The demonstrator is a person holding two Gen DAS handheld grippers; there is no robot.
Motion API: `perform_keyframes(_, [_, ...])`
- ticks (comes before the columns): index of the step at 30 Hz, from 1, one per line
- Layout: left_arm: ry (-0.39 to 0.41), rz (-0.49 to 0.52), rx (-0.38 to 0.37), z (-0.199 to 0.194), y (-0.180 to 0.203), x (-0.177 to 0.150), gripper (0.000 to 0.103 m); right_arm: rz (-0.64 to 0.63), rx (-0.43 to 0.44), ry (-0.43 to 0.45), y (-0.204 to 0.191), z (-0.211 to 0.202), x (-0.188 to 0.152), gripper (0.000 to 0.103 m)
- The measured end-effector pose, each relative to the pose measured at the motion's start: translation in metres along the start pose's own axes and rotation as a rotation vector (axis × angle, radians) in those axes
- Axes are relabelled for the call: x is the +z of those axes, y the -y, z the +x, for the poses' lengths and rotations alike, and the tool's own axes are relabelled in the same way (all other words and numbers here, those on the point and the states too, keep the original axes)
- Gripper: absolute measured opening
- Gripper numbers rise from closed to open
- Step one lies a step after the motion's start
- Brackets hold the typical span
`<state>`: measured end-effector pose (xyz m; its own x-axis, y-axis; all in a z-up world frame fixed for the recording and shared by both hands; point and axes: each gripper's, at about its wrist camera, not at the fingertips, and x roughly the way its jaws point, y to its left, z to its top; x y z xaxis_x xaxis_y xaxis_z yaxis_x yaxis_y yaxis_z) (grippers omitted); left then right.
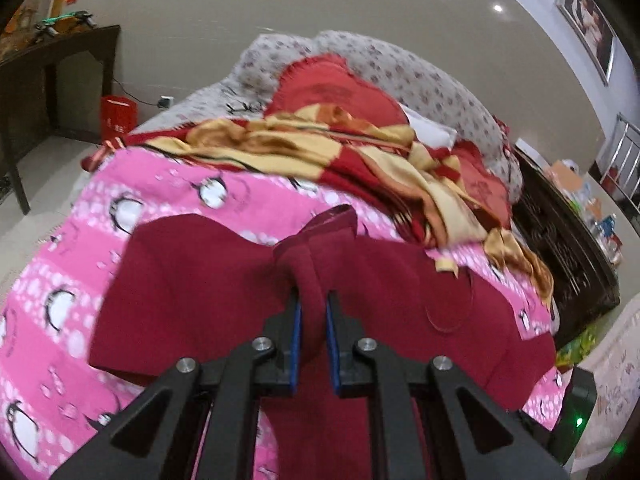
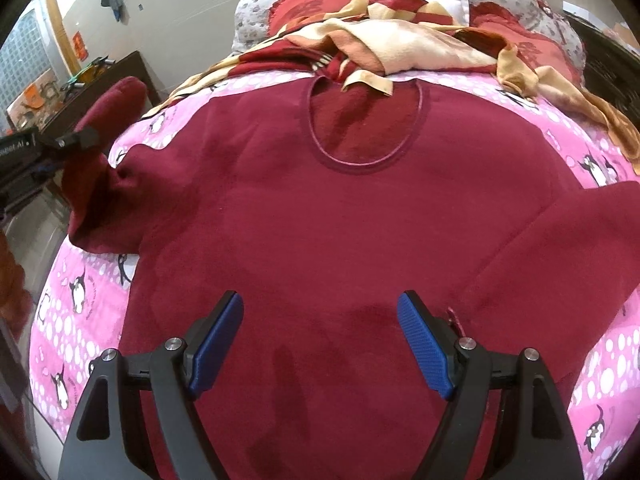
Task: Fold small clothes
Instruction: 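Fold the held sleeve across the sweater body toward the right gripper, release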
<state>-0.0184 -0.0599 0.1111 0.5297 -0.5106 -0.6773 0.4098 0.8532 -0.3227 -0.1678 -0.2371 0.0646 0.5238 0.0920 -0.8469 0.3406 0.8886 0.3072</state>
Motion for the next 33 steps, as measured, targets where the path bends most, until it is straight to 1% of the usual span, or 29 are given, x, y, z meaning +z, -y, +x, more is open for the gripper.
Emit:
perform_keyframes(4, [-0.022,0.015,-0.002,0.004,0.003,-0.011,0.011,0.02,0.02,-0.003,0.001,0.001,0.002,0.094])
perform_keyframes(7, [-0.031,0.01,-0.004,0.004,0.001,-0.018,0.011,0.038,0.061,0.013,-0.002,-0.001,0.01,0.094])
perform_keyframes(9, [-0.035,0.016,0.001,0.002,-0.001,-0.024,0.011,0.078,0.134,0.023,-0.005,-0.002,0.022,0.094])
perform_keyframes(13, [-0.037,0.014,0.003,-0.002,-0.005,-0.036,0.011,0.158,0.319,0.027,-0.019,-0.003,0.052,0.094])
perform_keyframes(15, [-0.039,0.013,0.002,-0.002,-0.006,-0.042,0.011,0.157,0.4,-0.008,-0.034,0.002,0.066,0.094])
perform_keyframes(17, [-0.045,0.016,0.003,-0.001,-0.004,-0.047,0.011,0.151,0.45,-0.044,-0.052,0.012,0.077,0.094])
perform_keyframes(22, [-0.043,0.047,0.009,-0.002,-0.001,-0.058,0.011,0.171,0.483,-0.104,-0.078,0.038,0.096,0.095])
perform_keyframes(26, [-0.039,0.032,0.001,-0.003,-0.004,-0.06,0.011,0.212,0.495,-0.192,-0.088,0.064,0.101,0.094])
perform_keyframes(27, [-0.041,0.031,0.0,-0.003,-0.004,-0.061,0.011,0.226,0.512,-0.22,-0.09,0.071,0.1,0.093])
perform_keyframes(28, [-0.042,0.03,0.001,-0.003,-0.004,-0.061,0.011,0.23,0.528,-0.234,-0.092,0.076,0.099,0.089])
perform_keyframes(29, [-0.044,0.03,0.001,-0.003,-0.004,-0.061,0.011,0.228,0.544,-0.245,-0.095,0.081,0.098,0.073])
perform_keyframes(30, [-0.046,0.032,0.002,-0.003,-0.004,-0.062,0.011,0.218,0.546,-0.249,-0.097,0.083,0.097,0.05])
perform_keyframes(32, [-0.052,0.038,-0.003,-0.003,-0.003,-0.063,0.012,0.175,0.52,-0.233,-0.102,0.085,0.097,0.038])
perform_keyframes(33, [-0.054,0.041,-0.006,-0.005,-0.004,-0.064,0.015,0.147,0.517,-0.215,-0.104,0.083,0.097,0.03])
